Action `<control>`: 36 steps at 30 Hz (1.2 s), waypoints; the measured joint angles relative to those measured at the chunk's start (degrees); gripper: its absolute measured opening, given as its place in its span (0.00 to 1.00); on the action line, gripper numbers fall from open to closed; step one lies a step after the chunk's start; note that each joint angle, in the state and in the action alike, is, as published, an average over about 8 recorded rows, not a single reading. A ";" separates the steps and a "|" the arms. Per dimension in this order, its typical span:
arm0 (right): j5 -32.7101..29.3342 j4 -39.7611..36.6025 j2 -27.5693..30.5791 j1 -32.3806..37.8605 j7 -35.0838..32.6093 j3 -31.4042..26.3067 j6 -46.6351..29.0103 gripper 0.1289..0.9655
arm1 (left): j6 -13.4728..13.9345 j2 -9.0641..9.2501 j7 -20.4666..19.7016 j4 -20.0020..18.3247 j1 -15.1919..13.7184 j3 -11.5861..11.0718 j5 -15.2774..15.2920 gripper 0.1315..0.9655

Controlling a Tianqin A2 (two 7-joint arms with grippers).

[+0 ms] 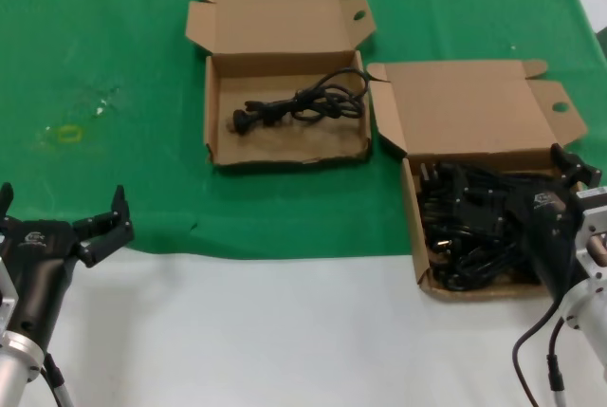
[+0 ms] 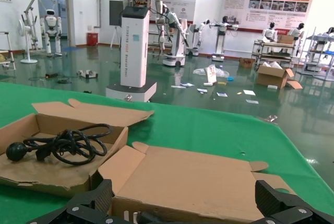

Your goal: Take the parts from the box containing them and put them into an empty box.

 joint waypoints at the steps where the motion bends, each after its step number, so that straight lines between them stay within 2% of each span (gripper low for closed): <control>1: 0.00 0.00 0.00 0.00 0.00 0.00 0.00 1.00 | 0.00 0.00 0.00 0.00 0.00 0.00 0.00 1.00; 36: 0.00 0.00 0.00 0.00 0.00 0.00 0.00 1.00 | 0.00 0.00 0.00 0.00 0.00 0.00 0.00 1.00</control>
